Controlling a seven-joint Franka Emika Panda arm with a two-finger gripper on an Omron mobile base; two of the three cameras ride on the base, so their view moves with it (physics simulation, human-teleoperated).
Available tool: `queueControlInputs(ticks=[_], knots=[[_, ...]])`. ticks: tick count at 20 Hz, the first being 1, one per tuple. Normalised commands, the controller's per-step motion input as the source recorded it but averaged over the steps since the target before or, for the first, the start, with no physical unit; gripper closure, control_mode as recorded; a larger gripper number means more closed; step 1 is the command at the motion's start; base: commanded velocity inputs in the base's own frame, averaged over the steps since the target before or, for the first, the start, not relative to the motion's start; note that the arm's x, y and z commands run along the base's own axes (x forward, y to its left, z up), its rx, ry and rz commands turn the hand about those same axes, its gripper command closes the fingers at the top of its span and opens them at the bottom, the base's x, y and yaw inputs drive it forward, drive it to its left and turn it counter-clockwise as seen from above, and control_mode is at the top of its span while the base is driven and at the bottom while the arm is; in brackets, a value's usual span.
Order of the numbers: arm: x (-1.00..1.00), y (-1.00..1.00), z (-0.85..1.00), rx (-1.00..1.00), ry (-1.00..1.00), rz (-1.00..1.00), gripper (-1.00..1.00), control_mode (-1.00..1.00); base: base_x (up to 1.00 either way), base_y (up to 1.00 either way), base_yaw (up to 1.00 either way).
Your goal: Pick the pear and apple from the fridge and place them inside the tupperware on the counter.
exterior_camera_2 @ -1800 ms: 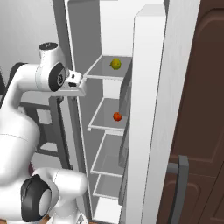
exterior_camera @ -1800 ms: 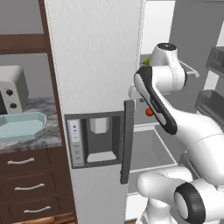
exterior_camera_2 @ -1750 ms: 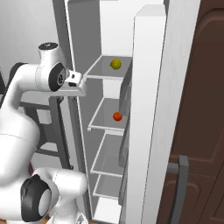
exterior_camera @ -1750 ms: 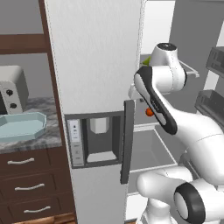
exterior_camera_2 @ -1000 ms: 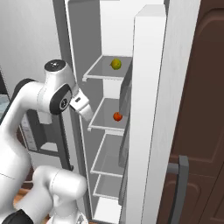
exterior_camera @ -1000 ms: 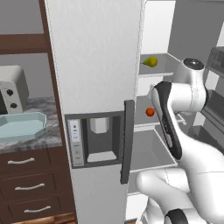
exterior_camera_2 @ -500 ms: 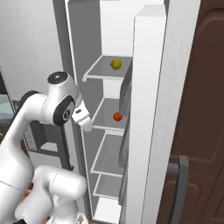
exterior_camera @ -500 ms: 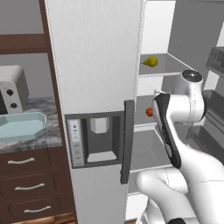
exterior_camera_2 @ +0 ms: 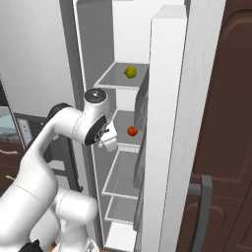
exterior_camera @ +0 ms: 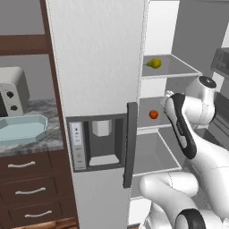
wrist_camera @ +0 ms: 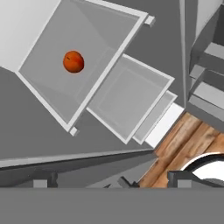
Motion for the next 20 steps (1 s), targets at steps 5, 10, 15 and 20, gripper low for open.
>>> queueControlInputs(ticks=[5, 10, 15, 20], knots=[[0.45, -0.16, -0.26, 0.0, 0.0, 0.0, -1.0, -1.0, 0.0, 0.0, 0.0], [0.48, -0.13, -0.26, 0.0, 0.0, 0.0, -1.0, -1.0, 0.0, 0.0, 0.0], [0.44, -0.08, -0.28, 0.0, 0.0, 0.0, -1.0, -1.0, 0.0, 0.0, 0.0], [0.51, -0.02, -0.23, 0.01, 0.0, -0.03, -1.0, -1.0, 0.0, 0.0, 0.0]])
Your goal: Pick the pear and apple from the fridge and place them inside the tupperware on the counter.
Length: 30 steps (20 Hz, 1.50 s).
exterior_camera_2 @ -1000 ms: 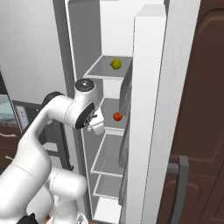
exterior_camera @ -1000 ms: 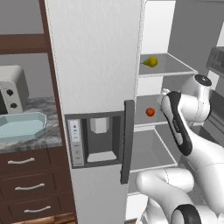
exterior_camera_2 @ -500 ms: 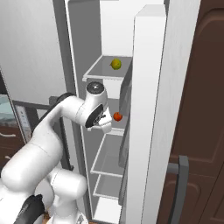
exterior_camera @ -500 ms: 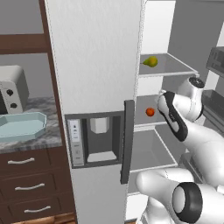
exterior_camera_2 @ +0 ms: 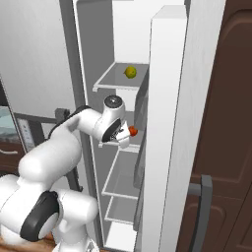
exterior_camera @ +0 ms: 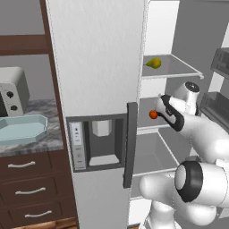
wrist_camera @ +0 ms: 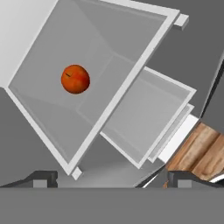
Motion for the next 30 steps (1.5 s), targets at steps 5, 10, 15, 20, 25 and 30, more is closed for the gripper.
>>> queueControlInputs(ticks=[5, 10, 15, 20, 25, 30], knots=[[0.46, -0.08, -0.22, 0.02, 0.0, 0.0, -1.0, -1.0, 0.0, 0.0, 0.0], [0.38, -0.12, -0.18, 0.03, 0.0, 0.0, -1.0, -1.0, 0.0, 0.0, 0.0], [0.4, -0.09, -0.14, 0.04, 0.0, 0.0, -1.0, -1.0, 0.0, 0.0, 0.0], [0.37, -0.07, -0.16, 0.02, 0.0, 0.0, -1.0, -1.0, 0.0, 0.0, 0.0], [0.35, -0.01, -0.18, 0.0, 0.0, -0.03, -1.0, -1.0, 0.0, 0.0, 0.0], [0.28, -0.01, -0.19, 0.0, 0.0, -0.01, -1.0, -1.0, 0.0, 0.0, 0.0]])
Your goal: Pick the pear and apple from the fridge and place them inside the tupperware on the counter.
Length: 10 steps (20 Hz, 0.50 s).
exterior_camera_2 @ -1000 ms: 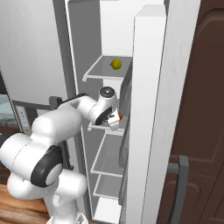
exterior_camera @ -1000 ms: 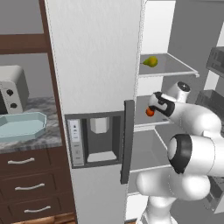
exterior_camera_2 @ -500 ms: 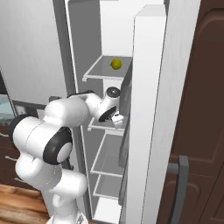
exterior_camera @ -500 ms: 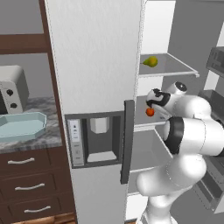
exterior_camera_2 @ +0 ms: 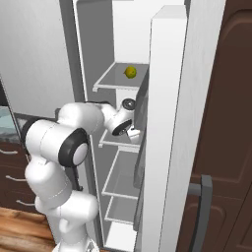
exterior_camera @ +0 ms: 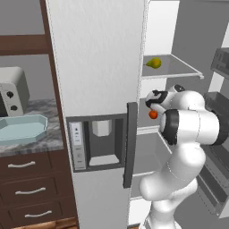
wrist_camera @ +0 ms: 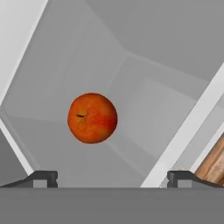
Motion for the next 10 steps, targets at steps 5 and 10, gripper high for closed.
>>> queueControlInputs(ticks=[5, 10], knots=[[0.23, -0.04, -0.15, 0.02, 0.0, 0.0, -1.0, -1.0, 0.0, 0.0, 0.0], [0.2, -0.09, -0.17, 0.0, 0.0, 0.0, -1.0, -1.0, 0.0, 0.0, 0.0]])
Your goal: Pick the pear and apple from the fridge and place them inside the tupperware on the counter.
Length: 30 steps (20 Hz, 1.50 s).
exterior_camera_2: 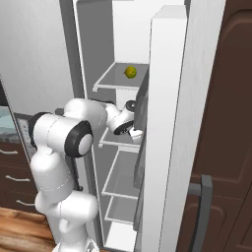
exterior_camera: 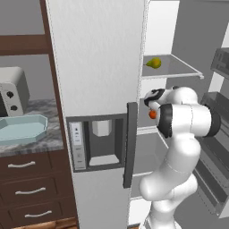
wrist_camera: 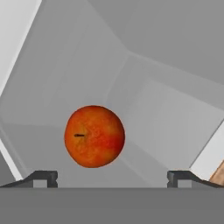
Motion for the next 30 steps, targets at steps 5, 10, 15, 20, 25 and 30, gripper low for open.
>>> queueControlInputs(ticks=[5, 10, 15, 20, 25, 30], knots=[[0.22, -0.06, -0.14, 0.0, 0.0, 0.0, -1.0, -1.0, 0.0, 0.0, 0.0], [0.27, -0.03, -0.11, 0.0, 0.0, 0.0, -1.0, -1.0, 0.0, 0.0, 0.0], [0.22, -0.01, -0.15, 0.0, 0.0, 0.0, -1.0, -1.0, 0.0, 0.0, 0.0], [0.23, 0.0, -0.19, 0.0, 0.0, 0.0, -1.0, -1.0, 0.0, 0.0, 0.0], [0.24, 0.0, -0.19, 0.0, 0.0, 0.0, 1.0, -1.0, 0.0, 0.0, 0.0], [0.05, 0.0, -0.27, 0.0, 0.0, 0.0, 1.0, -1.0, 0.0, 0.0, 0.0]])
